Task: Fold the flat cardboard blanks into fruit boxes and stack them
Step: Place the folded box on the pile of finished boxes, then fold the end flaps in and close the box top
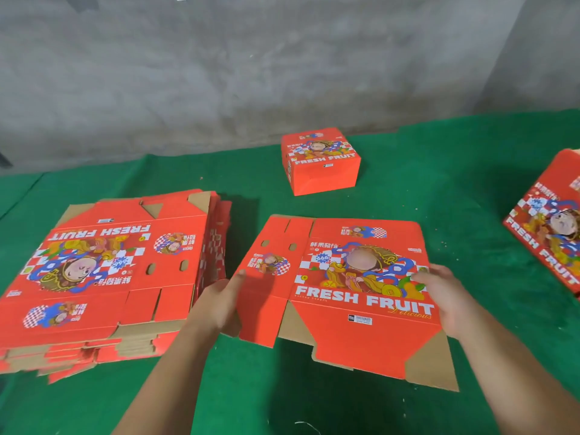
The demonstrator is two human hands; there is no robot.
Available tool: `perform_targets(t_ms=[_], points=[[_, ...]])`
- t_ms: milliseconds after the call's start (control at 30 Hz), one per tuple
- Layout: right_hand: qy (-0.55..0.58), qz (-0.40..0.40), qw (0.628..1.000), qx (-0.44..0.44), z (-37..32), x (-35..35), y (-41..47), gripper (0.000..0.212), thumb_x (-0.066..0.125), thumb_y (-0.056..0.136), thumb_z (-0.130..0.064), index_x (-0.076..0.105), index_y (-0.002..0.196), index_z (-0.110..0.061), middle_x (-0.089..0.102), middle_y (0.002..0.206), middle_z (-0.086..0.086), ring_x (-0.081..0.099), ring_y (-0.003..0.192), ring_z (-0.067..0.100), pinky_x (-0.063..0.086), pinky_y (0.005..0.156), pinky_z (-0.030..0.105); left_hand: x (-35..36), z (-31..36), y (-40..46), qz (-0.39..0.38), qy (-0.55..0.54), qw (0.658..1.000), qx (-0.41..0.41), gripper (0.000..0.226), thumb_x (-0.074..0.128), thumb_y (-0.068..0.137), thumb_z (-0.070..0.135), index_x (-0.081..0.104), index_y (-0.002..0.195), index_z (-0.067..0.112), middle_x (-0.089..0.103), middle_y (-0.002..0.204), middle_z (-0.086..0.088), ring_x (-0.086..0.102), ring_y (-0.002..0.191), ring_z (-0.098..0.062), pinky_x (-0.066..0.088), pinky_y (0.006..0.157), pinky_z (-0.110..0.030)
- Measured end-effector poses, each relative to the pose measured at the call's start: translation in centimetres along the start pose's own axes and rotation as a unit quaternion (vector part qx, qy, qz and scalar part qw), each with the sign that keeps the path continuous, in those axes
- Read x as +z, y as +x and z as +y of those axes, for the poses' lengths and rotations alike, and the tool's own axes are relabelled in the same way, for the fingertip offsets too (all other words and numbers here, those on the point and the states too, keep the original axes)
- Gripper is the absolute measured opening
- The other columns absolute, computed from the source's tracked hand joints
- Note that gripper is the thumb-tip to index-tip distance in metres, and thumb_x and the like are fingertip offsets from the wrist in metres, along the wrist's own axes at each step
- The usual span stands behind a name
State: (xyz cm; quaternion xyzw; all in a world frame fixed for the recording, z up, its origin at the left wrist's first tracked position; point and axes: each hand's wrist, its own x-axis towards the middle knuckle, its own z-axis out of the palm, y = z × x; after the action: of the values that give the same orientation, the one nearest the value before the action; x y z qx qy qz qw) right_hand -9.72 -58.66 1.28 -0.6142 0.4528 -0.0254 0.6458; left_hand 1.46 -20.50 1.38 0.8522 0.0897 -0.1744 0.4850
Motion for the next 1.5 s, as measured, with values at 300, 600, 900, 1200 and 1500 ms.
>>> perform_targets(t_ms=[300,600,900,1200,1500], points=[[-0.057,-0.009,0.989,-0.133,2.6,2.1,-1.1,0.028,0.061,0.102,-0.018,0.061,0.123,-0.036,0.077,0.105,-0.003,0.077,0.087,0.019,0.063,0.072,0.042,2.0,-2.8,0.3,0.069,-0.196,0.978,-0.005,0.058,0.076,0.087,0.051,0.055,0.13,0.017,0.066,0.109,0.0,0.067,0.096,-0.019,0.052,0.079,-0.037],[0.089,-0.02,0.981,-0.169,1.4,2.5,0.2,0.028,0.059,0.103,-0.032,0.06,0.131,-0.031,0.075,0.118,-0.001,0.073,0.097,0.01,0.048,0.078,0.028,1.5,-0.5,0.9,0.101,-0.126,0.979,0.127,0.063,0.078,0.064,0.063,0.055,0.12,0.043,0.075,0.104,0.009,0.07,0.103,-0.017,0.055,0.093,-0.046],[-0.07,-0.252,0.95,-0.173,0.0,7.8,-2.9,0.077,0.045,0.065,-0.099,0.046,0.136,-0.067,0.047,0.147,-0.03,0.053,0.13,0.001,0.034,0.118,0.032,2.0,2.9,0.1,-0.195,-0.206,0.953,0.104,0.065,0.043,0.093,0.08,0.065,0.134,0.034,0.073,0.125,-0.003,0.07,0.117,-0.026,0.055,0.097,-0.044],[-0.055,-0.319,0.932,-0.16,-0.2,10.9,-3.9,0.052,0.051,0.089,-0.073,0.031,0.137,-0.073,0.04,0.148,-0.037,0.049,0.134,-0.001,0.038,0.112,0.027,3.3,4.7,0.5,-0.076,-0.306,0.949,0.005,0.035,0.057,0.1,0.05,0.051,0.133,0.043,0.06,0.133,0.009,0.063,0.119,-0.015,0.052,0.095,-0.047],[-0.049,-0.204,0.949,-0.236,1.7,13.6,-4.3,0.086,0.081,0.078,-0.022,0.037,0.149,-0.04,0.068,0.131,-0.013,0.064,0.122,0.009,0.052,0.104,0.036,6.5,4.8,-3.2,-0.099,-0.179,0.962,0.182,0.056,0.062,0.092,0.055,0.047,0.146,0.049,0.026,0.159,0.015,0.025,0.151,-0.001,0.027,0.125,-0.038]])
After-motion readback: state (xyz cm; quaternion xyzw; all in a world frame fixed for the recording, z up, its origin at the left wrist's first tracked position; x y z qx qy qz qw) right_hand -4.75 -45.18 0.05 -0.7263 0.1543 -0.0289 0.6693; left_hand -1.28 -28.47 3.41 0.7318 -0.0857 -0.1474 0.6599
